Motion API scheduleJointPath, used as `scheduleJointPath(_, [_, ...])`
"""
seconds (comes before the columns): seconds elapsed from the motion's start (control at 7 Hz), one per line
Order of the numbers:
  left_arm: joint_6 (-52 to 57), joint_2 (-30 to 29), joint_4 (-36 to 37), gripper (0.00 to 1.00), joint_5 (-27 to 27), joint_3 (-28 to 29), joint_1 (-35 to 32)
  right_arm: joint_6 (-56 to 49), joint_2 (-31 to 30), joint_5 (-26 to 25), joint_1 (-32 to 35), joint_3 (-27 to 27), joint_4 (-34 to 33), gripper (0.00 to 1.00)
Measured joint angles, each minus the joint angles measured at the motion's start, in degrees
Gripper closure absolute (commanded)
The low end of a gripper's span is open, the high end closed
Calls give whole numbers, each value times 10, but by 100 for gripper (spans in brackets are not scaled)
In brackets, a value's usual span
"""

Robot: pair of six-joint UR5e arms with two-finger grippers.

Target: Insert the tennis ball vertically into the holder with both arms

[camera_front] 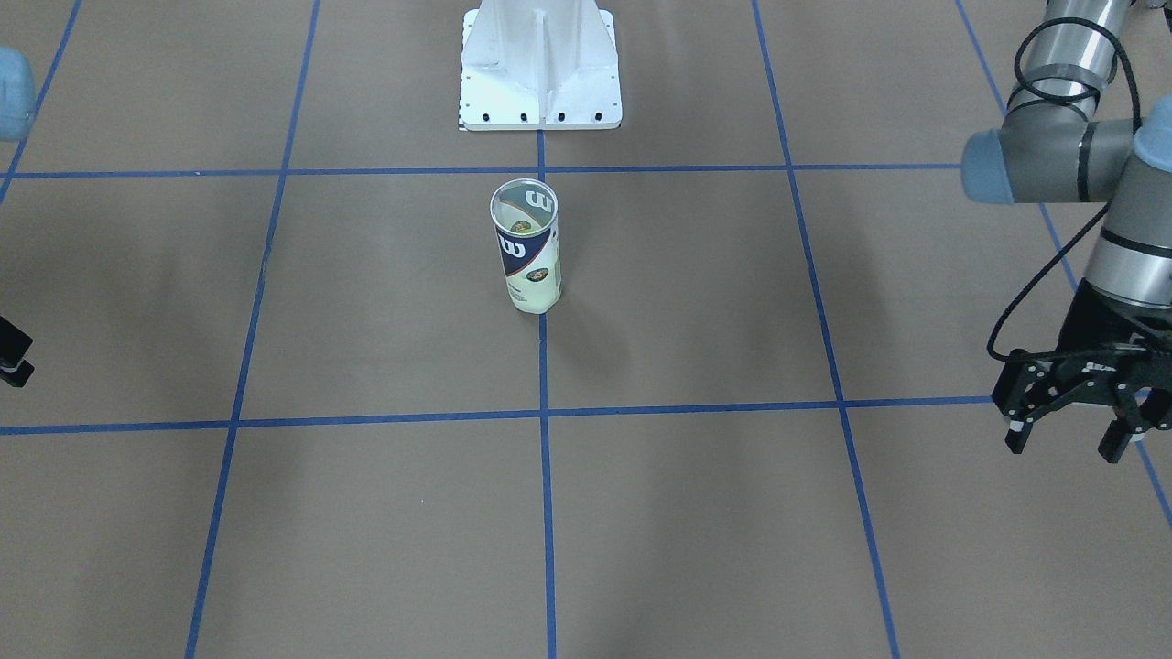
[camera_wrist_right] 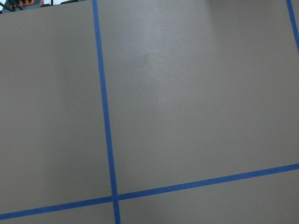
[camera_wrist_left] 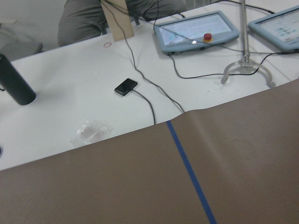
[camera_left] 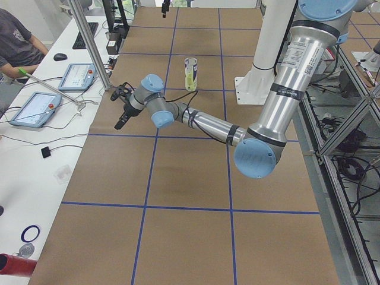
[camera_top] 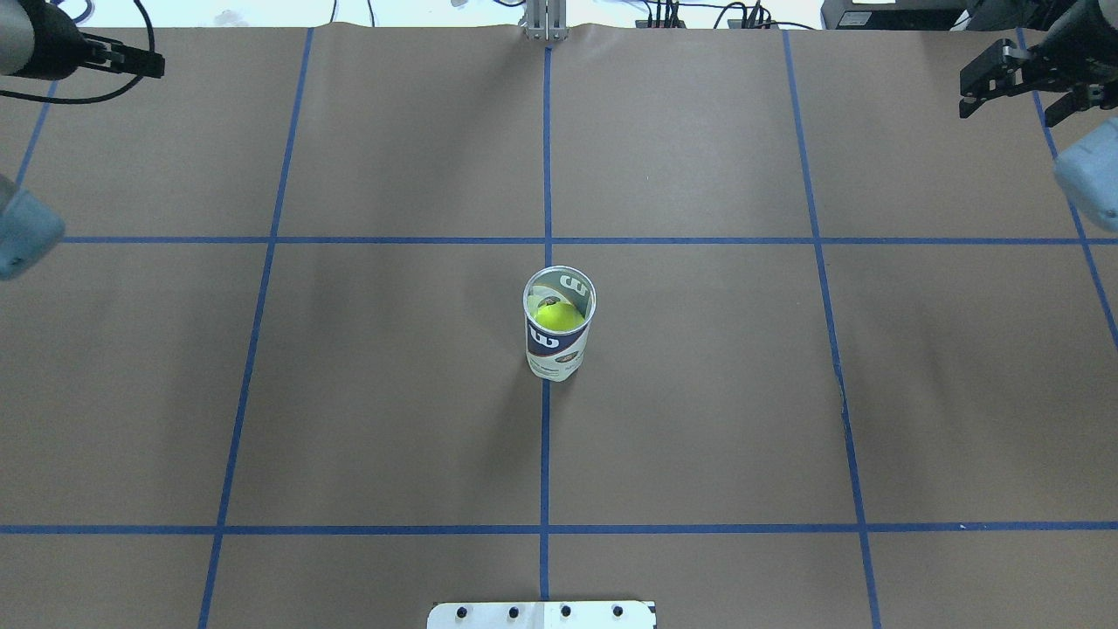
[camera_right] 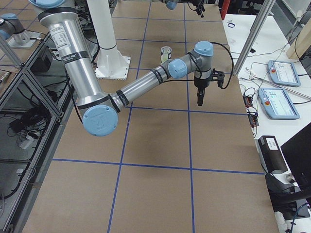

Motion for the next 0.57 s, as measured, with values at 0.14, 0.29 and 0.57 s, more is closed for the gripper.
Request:
scheduleJointPath(0.14, [8,2,45,19,-80,10,-45,-36,-6,2,14,-23,0,0])
scheduleJointPath(0.29, [36,7,74,6,-150,28,-80,-77,-18,5,29,-41,1,0])
scheduleJointPath(0.57, [92,28,136,2,-206,49,-123,-155,-58,26,62,-55,1,0])
